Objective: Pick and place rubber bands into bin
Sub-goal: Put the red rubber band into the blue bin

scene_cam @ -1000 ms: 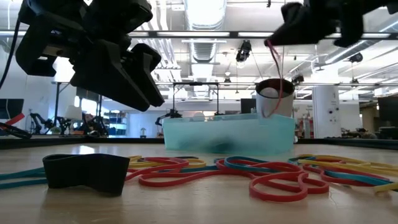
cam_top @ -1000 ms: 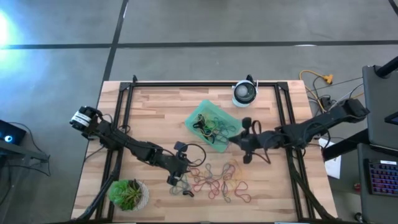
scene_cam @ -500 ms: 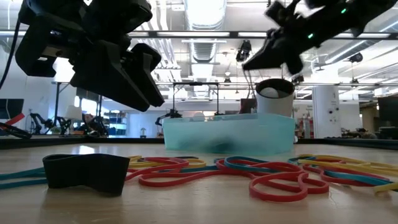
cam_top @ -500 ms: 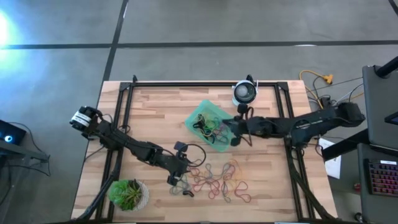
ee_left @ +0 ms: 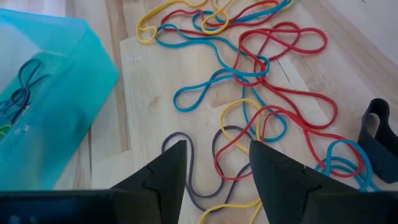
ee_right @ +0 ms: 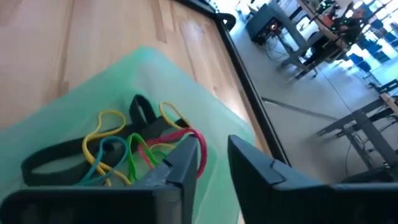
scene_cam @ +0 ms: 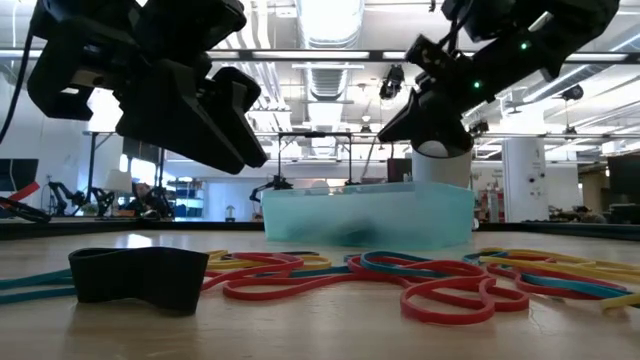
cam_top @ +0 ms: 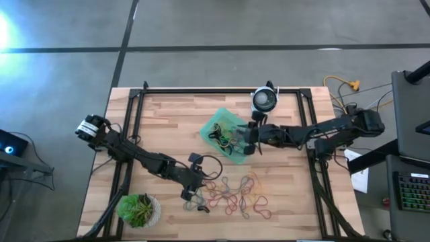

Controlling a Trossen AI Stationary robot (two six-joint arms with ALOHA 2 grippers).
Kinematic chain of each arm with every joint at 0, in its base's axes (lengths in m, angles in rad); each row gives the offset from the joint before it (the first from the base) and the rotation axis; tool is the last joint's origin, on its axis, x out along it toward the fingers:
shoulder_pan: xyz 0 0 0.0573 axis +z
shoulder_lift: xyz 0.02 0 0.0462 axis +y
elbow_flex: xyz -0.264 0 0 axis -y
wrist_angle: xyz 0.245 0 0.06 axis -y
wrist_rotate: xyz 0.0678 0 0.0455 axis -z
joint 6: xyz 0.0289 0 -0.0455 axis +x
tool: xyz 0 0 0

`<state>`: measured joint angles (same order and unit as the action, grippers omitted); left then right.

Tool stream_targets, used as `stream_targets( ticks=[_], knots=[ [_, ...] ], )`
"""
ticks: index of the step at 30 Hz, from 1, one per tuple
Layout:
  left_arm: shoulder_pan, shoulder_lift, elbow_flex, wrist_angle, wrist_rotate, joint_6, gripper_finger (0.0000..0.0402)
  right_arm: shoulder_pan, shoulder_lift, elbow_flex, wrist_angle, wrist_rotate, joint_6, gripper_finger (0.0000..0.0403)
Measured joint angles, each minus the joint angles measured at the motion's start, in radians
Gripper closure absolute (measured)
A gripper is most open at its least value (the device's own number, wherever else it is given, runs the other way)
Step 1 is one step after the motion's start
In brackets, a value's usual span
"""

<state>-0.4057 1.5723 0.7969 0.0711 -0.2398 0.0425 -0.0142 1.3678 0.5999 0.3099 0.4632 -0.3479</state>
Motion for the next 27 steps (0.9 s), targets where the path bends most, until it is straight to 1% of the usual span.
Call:
stream_targets(
  ticks=[3,7,10,12,18,27],
  knots=[
    [0.0,0.0,-0.001,-0.001,0.0,0.0,0.0242,0.001,-0.024,0.0,-0.013,0.0,0.028,0.0291],
    [0.0,0.0,-0.001,0.0,0.0,0.0,0.0242,-0.008,-0.034,-0.002,-0.071,-0.034,0.143,0.0272],
    [0.0,0.0,-0.001,0.001,0.0,0.0,0.0242,-0.047,-0.035,-0.002,-0.117,-0.077,0.248,0.0264],
    [0.0,0.0,-0.001,0.001,0.0,0.0,0.0242,-0.076,-0.036,-0.002,-0.121,-0.111,0.281,0.0258],
    [0.0,0.0,-0.001,0.001,0.0,-0.001,0.0242,-0.114,-0.037,-0.001,-0.108,-0.245,0.292,0.0244],
    [0.0,0.0,-0.001,0.001,0.0,-0.001,0.0242,-0.113,-0.037,-0.001,-0.104,-0.259,0.333,0.0238]
  ],
)
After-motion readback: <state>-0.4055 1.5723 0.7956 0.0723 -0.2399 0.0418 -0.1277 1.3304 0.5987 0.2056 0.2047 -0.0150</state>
